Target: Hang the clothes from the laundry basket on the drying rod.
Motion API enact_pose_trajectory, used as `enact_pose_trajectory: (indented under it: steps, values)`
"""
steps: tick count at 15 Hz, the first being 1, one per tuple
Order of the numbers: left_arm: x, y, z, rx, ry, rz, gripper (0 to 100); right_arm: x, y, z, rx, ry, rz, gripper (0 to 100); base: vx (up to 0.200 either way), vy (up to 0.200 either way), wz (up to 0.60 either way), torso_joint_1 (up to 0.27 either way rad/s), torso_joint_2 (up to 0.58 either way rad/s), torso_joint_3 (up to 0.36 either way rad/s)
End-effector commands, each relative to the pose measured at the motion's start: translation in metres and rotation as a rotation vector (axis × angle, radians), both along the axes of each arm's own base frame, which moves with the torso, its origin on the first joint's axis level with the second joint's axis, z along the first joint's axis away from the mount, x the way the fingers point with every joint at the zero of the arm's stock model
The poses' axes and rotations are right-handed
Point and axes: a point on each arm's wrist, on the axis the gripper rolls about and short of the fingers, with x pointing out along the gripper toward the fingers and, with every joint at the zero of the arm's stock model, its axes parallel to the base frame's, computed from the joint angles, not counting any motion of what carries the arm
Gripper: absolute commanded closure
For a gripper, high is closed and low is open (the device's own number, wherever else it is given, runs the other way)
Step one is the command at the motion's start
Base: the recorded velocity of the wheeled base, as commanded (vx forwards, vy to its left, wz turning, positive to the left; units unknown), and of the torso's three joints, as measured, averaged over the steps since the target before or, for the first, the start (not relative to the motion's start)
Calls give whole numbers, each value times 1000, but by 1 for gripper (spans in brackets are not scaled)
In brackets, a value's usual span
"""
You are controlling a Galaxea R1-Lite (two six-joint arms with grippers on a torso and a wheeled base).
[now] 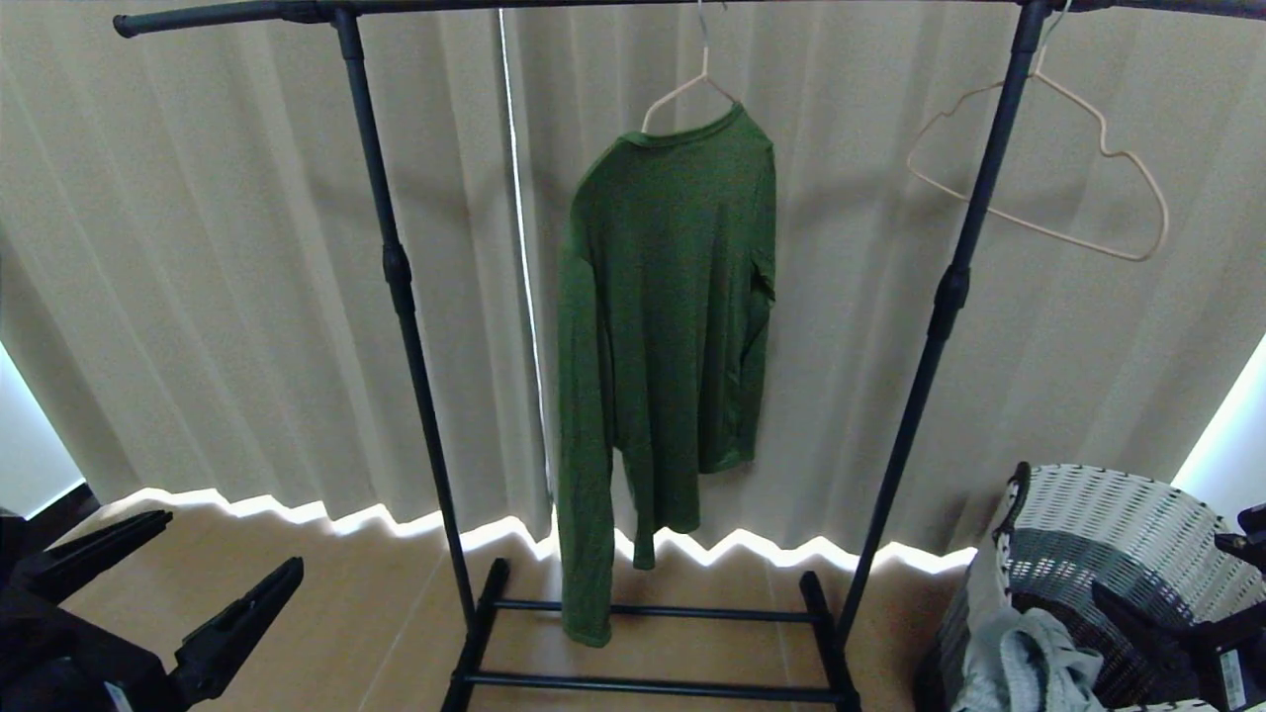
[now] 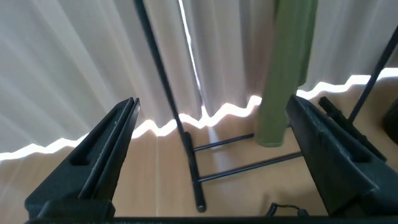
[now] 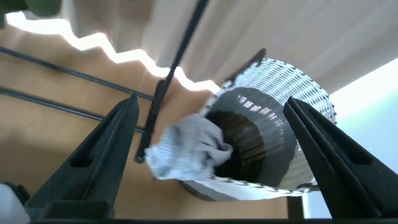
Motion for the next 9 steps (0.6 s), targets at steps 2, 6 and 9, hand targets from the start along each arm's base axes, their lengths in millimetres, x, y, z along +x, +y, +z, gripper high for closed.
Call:
enact_pose_trajectory:
  steps: [2, 6, 9]
  values:
    - [0, 0, -1, 1, 4, -1, 0, 0, 0, 0, 1, -2, -1, 0, 0, -200, 0, 0, 2, 0]
    - [0, 0, -1, 1, 4, -1, 0, -1, 0, 0, 1, 0, -1, 0, 0, 0, 0, 0, 0, 0]
    - [1, 0, -1, -1, 10, 0, 0, 0, 0, 0, 1, -5, -3, 0, 0, 0, 0, 0, 0, 0]
